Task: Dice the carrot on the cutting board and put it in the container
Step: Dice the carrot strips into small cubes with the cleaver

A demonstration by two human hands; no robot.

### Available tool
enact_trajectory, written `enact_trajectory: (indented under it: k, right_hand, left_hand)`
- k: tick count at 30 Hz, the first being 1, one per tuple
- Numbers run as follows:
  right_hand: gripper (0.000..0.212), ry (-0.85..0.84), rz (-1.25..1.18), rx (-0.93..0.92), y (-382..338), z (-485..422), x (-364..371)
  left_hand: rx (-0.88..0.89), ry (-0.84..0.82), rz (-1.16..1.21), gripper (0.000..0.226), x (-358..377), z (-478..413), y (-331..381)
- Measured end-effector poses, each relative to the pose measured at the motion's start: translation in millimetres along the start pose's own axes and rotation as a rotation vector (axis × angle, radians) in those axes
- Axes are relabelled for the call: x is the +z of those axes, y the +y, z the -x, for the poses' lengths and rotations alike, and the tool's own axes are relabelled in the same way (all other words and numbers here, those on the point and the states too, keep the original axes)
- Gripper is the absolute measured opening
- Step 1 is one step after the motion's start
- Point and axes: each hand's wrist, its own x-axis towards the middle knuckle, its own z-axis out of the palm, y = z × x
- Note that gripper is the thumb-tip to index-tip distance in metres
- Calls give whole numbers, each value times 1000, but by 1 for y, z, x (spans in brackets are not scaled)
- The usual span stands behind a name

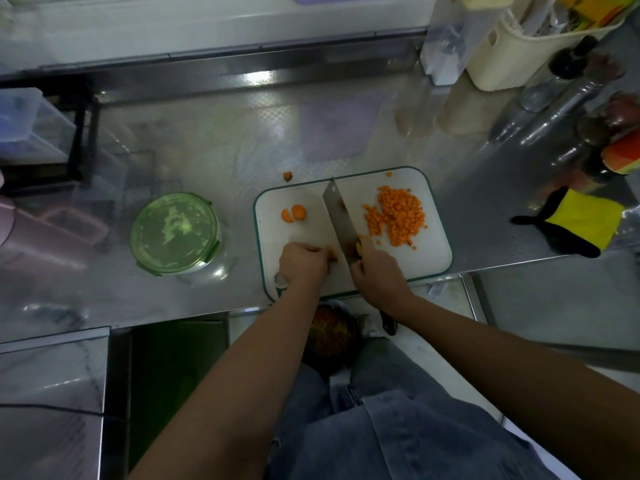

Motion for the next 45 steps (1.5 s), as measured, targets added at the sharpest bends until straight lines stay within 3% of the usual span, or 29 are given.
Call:
enact_trajectory:
  k: [14,18,25,31,37,41,45]
  right_hand:
    - [31,-94,51,-65,-6,2,-5]
    - [35,-86,56,-59,-8,-1,-1]
    - [25,-71,56,-47,-12,-6,10]
    - [39,-64,85,-52,-8,-5,15]
    - [45,-1,11,-32,-11,-18,6]
    - [20,79,-75,-57,0,-24,-11]
    - [33,117,-213,44,10,-31,-27]
  left_hand:
    - [48,29,26,19,4,-3,-6]
    - [50,62,37,17,7,-5,-8]
    - [37,81,34,14,6,-10,-8]
    - [64,62,10,15,6,-9,-10]
    - [87,40,-44,15,4,-8,-9]
    - [113,44,-85,19,2,-7,-8]
    - [209,39,-180,26,-1,-6,-9]
